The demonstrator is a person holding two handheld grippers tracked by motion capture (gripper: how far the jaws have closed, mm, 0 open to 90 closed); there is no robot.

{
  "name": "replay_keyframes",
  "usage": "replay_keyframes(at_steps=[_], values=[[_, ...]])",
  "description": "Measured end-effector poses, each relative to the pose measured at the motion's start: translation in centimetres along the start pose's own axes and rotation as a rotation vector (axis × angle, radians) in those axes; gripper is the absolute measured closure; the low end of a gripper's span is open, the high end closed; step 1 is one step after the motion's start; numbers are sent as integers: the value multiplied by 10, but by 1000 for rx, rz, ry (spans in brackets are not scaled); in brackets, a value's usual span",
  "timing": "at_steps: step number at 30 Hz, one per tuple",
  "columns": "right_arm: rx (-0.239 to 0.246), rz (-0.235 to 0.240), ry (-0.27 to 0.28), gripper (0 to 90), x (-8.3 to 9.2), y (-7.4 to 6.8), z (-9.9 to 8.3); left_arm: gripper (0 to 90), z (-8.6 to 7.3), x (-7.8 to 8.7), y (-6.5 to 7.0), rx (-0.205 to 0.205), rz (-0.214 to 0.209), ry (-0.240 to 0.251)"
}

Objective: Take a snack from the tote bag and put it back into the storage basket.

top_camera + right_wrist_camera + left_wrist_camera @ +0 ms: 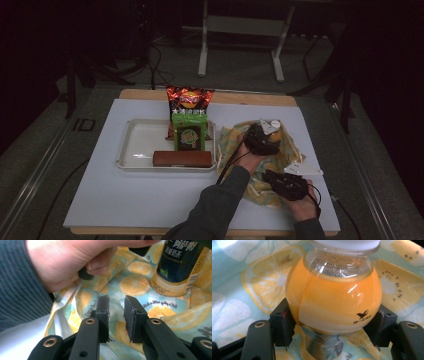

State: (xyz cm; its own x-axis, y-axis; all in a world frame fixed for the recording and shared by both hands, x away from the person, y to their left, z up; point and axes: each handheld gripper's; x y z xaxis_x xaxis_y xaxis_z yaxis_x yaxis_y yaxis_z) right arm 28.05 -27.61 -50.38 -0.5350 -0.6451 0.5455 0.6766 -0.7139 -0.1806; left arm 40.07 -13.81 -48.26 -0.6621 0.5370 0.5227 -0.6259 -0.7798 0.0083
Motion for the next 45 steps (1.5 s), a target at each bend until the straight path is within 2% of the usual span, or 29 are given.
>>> replay_keyframes(at_steps=[3, 9, 12, 20, 22, 24, 26, 28, 33, 36, 39, 45], values=[[2, -1, -3, 741, -1, 0, 0, 327, -2, 5, -1, 3, -1, -9], [0, -5, -12, 741, -2, 0, -1, 328, -7, 18, -2, -20, -16, -38], [-1, -5, -15, 741, -2, 1, -2, 328, -11, 26, -2, -28, -22, -36], [-1, -6, -24, 741, -3, 2, -3, 327, -23, 47, -10, -50, -65, -49], [-1, -5, -25, 740, -3, 2, -3, 327, -25, 49, -12, -54, -72, -47], [-2, -8, -28, 739, -4, 2, -4, 325, -29, 53, -18, -54, -98, -31], [-12, -7, -29, 738, -4, 2, -5, 323, -33, 54, -20, -32, -95, -10], [-13, -8, -28, 737, -3, 3, -5, 321, -35, 54, -18, -27, -88, 3], [-14, -7, -29, 736, -3, 4, -6, 310, -46, 46, -6, -43, -10, -10], [-11, -9, -32, 736, -3, 4, -7, 317, -53, 41, -4, -22, 10, -12], [-10, -14, -35, 736, -3, 5, -7, 344, -57, 39, -2, -26, 35, 0], [-13, -14, -40, 737, -4, 6, -8, 369, -56, 38, -1, -17, 39, 7]])
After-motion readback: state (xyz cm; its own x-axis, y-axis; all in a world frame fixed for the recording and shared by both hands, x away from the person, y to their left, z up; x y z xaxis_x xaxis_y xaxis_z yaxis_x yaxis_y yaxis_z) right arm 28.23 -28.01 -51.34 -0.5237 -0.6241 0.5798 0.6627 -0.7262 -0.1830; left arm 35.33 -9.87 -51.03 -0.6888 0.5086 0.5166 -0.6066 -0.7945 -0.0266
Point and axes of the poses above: each handheld gripper's, and its own axes: x roughly backward along the jaws, z roughly out of its top, y roughly to its right, and after that the axes turned 6 degrees about z, right-handed
